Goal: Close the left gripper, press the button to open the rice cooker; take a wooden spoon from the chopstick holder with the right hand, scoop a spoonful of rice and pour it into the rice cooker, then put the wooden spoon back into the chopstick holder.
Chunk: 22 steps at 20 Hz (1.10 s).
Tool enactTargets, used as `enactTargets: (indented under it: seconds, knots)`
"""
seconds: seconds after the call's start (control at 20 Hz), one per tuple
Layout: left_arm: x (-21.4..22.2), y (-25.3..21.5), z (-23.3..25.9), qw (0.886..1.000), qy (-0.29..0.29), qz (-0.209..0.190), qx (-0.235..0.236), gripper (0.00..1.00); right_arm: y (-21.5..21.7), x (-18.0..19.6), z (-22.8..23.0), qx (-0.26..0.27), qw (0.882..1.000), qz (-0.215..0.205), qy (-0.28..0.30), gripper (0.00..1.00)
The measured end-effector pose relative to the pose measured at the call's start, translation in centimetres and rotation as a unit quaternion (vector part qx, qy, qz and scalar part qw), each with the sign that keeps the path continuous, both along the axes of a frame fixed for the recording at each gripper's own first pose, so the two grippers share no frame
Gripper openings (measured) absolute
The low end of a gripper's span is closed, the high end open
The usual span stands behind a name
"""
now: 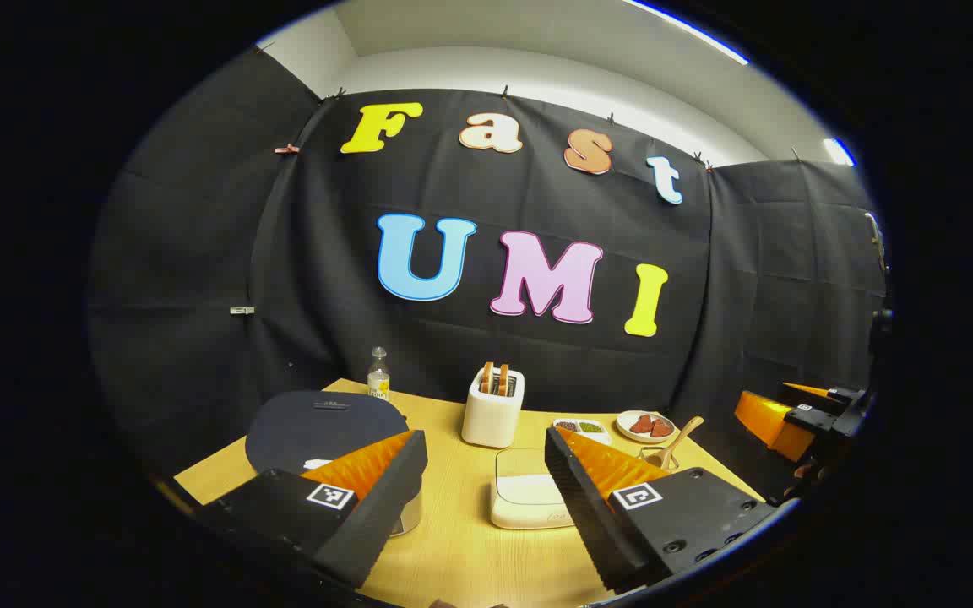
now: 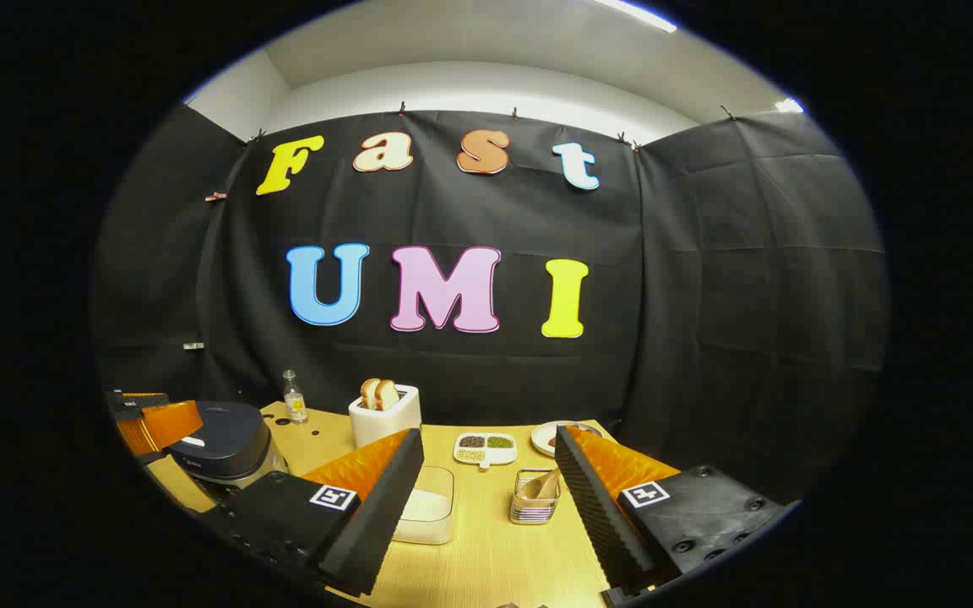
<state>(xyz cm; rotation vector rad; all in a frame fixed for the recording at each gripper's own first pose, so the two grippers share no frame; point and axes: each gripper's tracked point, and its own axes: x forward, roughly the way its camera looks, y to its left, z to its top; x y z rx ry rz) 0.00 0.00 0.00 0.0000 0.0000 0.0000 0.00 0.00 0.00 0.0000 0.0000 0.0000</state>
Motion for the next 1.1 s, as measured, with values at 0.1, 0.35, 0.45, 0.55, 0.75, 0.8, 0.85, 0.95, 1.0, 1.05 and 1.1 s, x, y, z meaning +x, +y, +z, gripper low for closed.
enactTargets:
  seconds: [0.1,0.35,0.45,0.55,0.75,0.8,0.85,0.95,1.0,1.05,1.1]
  knots:
    - [-0.1,0.2,0.3,1.0,-0.004,0.0,0.003,0.95,-0.2,-0.3,0.1,0.001,1.0,-0.005,0.0,0.98]
    - [-0.9,0.3,-0.9,1.0,0.003,-0.006,0.004,0.95,-0.5,-0.8,-0.4,0.008,1.0,-0.012,0.003,0.98]
    - [-0.9,0.0,-1.4,1.0,0.01,-0.01,-0.003,0.95,-0.6,-1.2,-0.5,0.01,1.0,-0.012,0.004,0.98]
    - [-0.9,-0.3,-1.4,1.0,0.012,-0.011,-0.003,0.95,-0.8,-1.7,-0.7,0.005,1.0,-0.011,0.003,0.98]
    - [-0.5,-1.1,-1.0,1.0,0.007,-0.014,0.014,0.95,-1.2,-1.6,-1.2,-0.01,1.0,-0.003,0.004,0.98]
    - [-0.2,-1.1,-0.7,1.0,0.005,-0.011,0.017,0.95,-1.3,-1.3,-1.0,-0.008,1.0,-0.002,0.003,0.98]
    - [0.1,-1.2,-0.6,1.0,0.004,-0.011,0.016,0.95,-1.4,-1.0,-0.9,-0.006,1.0,-0.002,0.003,0.98]
    - [1.1,-1.5,-0.4,1.0,0.006,-0.009,0.011,0.95,-1.7,-0.2,-0.6,-0.006,1.0,0.001,0.005,0.98]
    - [1.5,-1.5,-0.1,1.0,0.005,-0.006,0.011,0.92,-1.9,0.2,-0.3,-0.009,1.0,0.002,0.003,0.98]
    - [1.8,-1.6,0.1,1.0,0.003,-0.004,0.013,0.95,-2.3,0.7,0.1,-0.013,1.0,0.003,0.0,0.98]
    - [2.2,-1.7,0.4,1.0,0.002,-0.003,0.015,0.95,-2.7,1.3,0.2,-0.016,1.0,0.004,0.001,0.98]
